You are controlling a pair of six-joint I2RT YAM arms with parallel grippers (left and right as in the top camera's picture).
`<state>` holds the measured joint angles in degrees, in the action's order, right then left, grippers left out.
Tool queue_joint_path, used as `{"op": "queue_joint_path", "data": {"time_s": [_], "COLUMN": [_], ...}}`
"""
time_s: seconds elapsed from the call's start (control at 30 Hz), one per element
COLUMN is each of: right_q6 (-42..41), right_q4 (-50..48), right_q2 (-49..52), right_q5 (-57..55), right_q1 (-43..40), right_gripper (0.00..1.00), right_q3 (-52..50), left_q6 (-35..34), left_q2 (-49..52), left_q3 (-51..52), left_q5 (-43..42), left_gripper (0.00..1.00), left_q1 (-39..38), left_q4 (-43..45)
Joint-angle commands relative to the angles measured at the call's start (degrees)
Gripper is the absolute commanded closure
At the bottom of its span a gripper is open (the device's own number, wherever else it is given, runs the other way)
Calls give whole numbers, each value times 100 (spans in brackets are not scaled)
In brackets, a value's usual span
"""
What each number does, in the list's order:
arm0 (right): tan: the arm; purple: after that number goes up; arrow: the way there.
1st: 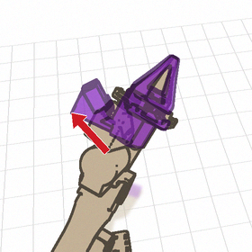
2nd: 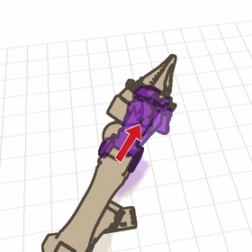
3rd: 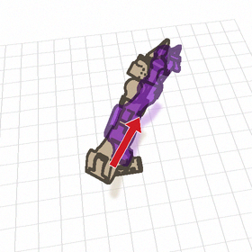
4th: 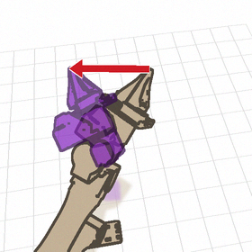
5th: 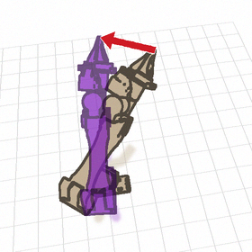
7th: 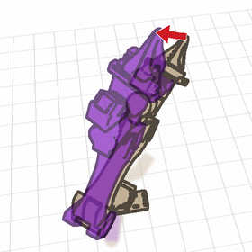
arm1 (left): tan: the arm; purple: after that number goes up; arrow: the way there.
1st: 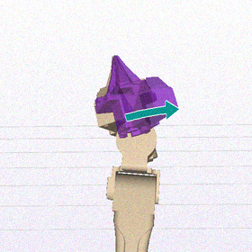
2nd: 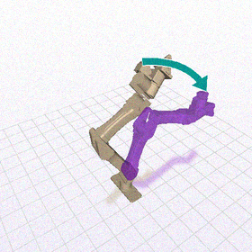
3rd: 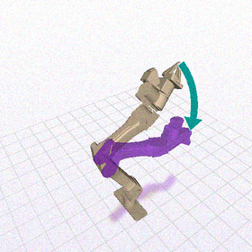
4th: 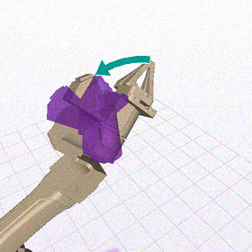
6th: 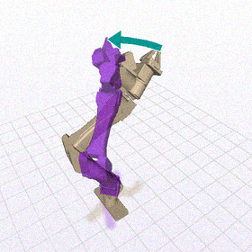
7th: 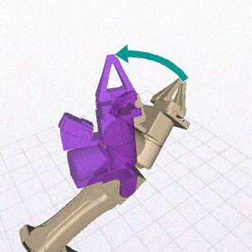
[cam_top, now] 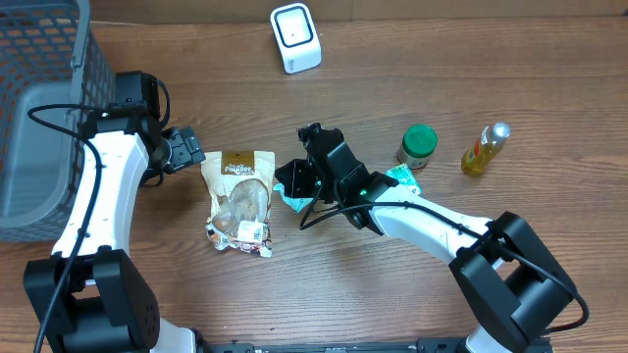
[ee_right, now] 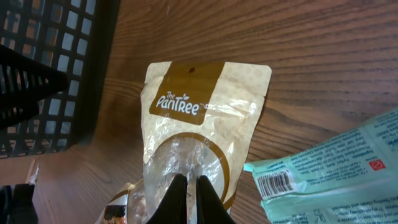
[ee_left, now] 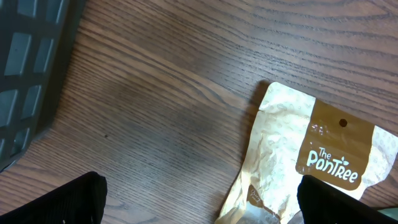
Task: Scan the item barcode
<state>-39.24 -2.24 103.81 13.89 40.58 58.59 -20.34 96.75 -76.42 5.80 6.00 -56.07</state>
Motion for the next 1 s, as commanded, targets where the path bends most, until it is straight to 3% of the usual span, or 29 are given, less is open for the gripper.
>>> {"op": "queue_joint_path", "data": {"time_s": [0.0,0.43,0.73,0.97], "right_q6": [81,50,85,680], "right_q4": [-114,-267,-350,-256], "right_q2": [293,1408,1088,579], "right_q5": [-140,-35,678,935], "right_q1": [-72,-529,-595,-544], "right_gripper": [96,96,96,95], "right_q3": [111,111,116,116], "left_q6": [127,127,127,127], "left_q2": [-129,-129,-129,-129], "left_q3": [-31,-31,-31,-31], "left_q5": [-7,-7,-7,-7], "left_gripper": [0,0,0,0], "left_q1": [-2,-2,-2,-2], "left_q4": [0,0,0,0]}}
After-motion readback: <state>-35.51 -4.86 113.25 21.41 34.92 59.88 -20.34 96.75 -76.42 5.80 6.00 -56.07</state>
